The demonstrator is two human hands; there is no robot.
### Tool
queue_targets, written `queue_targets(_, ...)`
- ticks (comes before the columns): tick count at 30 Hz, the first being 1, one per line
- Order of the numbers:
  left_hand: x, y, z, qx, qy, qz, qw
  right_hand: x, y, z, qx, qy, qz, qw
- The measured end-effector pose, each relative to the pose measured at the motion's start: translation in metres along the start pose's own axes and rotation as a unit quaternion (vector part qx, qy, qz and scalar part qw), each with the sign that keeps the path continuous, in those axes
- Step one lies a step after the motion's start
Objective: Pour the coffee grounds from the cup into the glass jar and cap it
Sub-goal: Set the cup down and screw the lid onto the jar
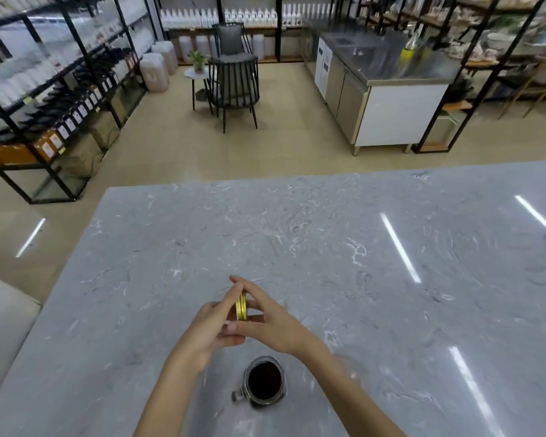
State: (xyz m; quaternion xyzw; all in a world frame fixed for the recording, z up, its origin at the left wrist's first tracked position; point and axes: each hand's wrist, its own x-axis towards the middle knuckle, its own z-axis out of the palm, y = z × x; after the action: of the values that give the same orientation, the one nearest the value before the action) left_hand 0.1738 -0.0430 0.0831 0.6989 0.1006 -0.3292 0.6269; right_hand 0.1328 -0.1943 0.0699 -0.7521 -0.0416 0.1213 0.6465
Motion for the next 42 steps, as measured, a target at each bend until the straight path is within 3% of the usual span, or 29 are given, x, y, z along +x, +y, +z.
queue_targets(4, -0.029, -0.009, 0.014, 0.040, 0.048, 0.052, 0.997, -0.031, 0.004, 0.004, 0.068, 0.115, -0.033, 0.990)
queue_targets(8, -0.049, -0.065, 0.001, 0.073, 0.139, 0.093, 0.983, -0.080, 0.035, 0.004, 0.110, 0.201, 0.018, 0.973)
queue_targets(12, -0.059, -0.122, -0.011, 0.189, 0.042, 0.067, 0.979, -0.116, 0.065, 0.025, 0.128, 0.189, 0.103, 0.968)
queue_targets(16, -0.050, -0.144, 0.004, 0.227, -0.025, 0.088, 0.970, -0.119, 0.067, 0.043, 0.101, 0.187, 0.086, 0.973)
queue_targets(20, -0.038, -0.152, 0.022, 0.195, 0.003, 0.119, 0.974, -0.117, 0.067, 0.049, 0.084, 0.184, 0.072, 0.977)
queue_targets(24, -0.025, -0.143, 0.030, 0.215, 0.076, 0.182, 0.956, -0.112, 0.072, 0.046, 0.165, 0.188, 0.095, 0.964)
queue_targets(28, -0.020, -0.147, 0.024, 0.227, 0.083, 0.205, 0.949, -0.108, 0.077, 0.037, 0.196, 0.207, 0.110, 0.952)
queue_targets(35, -0.012, -0.158, 0.019, 0.244, 0.072, 0.205, 0.945, -0.117, 0.092, 0.019, 0.114, 0.235, 0.111, 0.959)
queue_targets(42, -0.008, -0.161, 0.021, 0.244, 0.076, 0.219, 0.942, -0.118, 0.088, 0.014, 0.042, 0.186, 0.100, 0.977)
